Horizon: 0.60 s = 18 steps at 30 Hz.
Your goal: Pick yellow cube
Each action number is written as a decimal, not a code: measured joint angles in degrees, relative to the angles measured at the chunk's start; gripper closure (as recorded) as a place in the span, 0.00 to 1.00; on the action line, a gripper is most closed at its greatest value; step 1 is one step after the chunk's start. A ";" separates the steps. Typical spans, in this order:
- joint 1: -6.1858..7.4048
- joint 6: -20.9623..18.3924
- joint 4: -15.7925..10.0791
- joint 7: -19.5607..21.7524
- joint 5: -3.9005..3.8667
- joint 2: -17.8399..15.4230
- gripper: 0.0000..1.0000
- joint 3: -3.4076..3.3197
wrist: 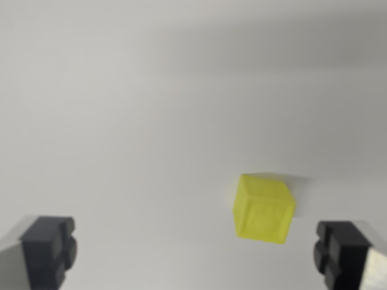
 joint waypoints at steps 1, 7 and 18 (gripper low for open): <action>-0.10 0.50 -0.51 0.03 0.00 -0.08 0.00 0.00; -0.68 3.39 -3.53 0.22 -0.01 -0.44 0.00 0.00; -1.82 8.79 -8.75 0.50 -0.03 -0.70 0.00 0.00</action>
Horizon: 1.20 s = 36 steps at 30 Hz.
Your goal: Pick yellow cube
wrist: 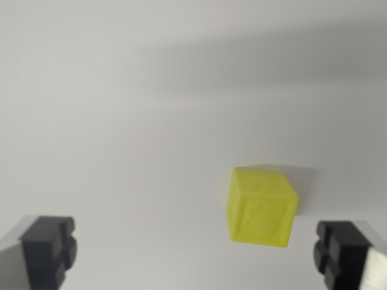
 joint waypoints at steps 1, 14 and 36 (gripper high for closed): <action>-0.10 0.49 -0.44 0.02 0.00 0.00 0.00 0.00; -1.57 7.05 -5.95 0.26 -0.04 0.52 0.00 0.00; -4.37 18.76 -13.72 0.38 -0.17 3.57 0.00 -0.01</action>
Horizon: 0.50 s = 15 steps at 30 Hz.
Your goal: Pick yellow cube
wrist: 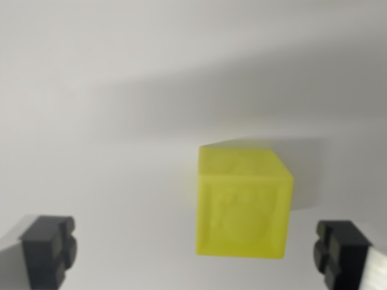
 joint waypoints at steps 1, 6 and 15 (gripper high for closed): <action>-0.14 0.54 -0.30 0.00 -0.01 0.20 0.00 0.00; -0.85 3.34 -1.75 -0.02 -0.05 1.33 0.00 0.00; -2.20 8.47 -4.10 -0.11 -0.16 3.80 0.00 -0.01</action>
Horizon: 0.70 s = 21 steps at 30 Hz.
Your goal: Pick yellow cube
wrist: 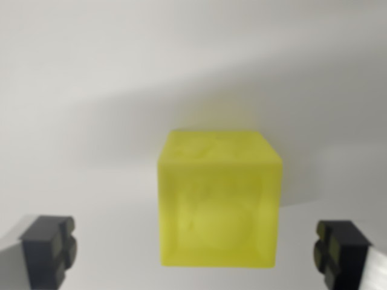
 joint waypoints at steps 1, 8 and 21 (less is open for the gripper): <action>-0.16 0.60 -0.23 -0.02 -0.01 0.31 0.00 0.00; -1.19 3.57 -1.46 -0.12 -0.11 1.82 0.00 0.01; -1.30 6.56 -0.86 0.11 -0.40 5.42 0.00 0.01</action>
